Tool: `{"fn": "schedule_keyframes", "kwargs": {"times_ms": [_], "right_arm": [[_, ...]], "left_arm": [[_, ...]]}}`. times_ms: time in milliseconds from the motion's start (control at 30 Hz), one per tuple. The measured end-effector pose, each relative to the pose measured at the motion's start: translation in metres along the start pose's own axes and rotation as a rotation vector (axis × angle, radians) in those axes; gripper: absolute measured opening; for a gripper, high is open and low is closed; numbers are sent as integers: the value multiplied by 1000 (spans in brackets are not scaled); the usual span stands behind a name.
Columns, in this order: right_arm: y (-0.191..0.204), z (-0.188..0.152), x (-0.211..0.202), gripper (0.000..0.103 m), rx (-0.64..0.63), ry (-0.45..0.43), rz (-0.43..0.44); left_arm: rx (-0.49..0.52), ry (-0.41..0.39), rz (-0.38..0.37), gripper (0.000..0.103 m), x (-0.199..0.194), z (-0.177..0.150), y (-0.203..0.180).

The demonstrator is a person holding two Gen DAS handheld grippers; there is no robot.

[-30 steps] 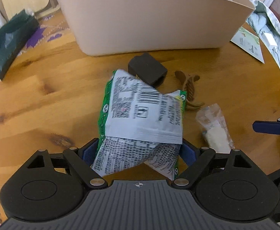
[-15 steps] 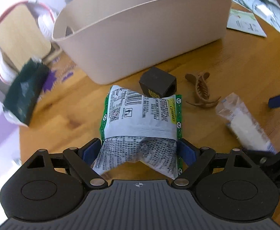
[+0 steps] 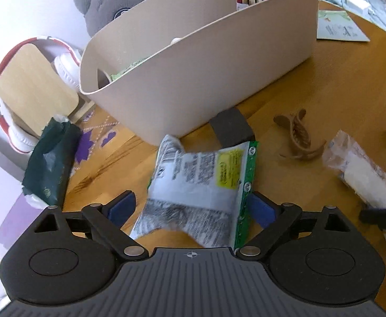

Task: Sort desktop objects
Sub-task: 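Grasp the white snack bag with the left gripper while the right gripper grasps the rice packet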

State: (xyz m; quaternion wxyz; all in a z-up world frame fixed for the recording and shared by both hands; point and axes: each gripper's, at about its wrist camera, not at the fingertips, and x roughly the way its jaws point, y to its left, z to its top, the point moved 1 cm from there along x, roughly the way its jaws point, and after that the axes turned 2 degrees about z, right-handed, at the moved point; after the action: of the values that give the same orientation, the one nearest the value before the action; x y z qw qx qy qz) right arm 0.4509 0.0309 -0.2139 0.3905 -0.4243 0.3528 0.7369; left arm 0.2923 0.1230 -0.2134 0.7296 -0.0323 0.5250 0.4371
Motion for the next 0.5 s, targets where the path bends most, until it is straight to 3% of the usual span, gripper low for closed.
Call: {"fn": "schedule_keyframes", "kwargs": {"times_ms": [233,300,400,467,500], "right_arm": [[-2,0,-1,99,5,-8,-5],[-4,1,-2,92,6,-20,0],[-5,1,-8,73,2,-49,6],[-5,2,-12,47,-15,-70,11],[-5,3,-13,43,-19,-73,12]], "left_arm": [[-39,75,-86,93,26,8,7],[-68,73,-112,79,25,8,9],[-93,75,-127,70,24,7,10],[-92,77,-125,66,23,7,9],[-95,81,-128,65,22,7,9]]}}
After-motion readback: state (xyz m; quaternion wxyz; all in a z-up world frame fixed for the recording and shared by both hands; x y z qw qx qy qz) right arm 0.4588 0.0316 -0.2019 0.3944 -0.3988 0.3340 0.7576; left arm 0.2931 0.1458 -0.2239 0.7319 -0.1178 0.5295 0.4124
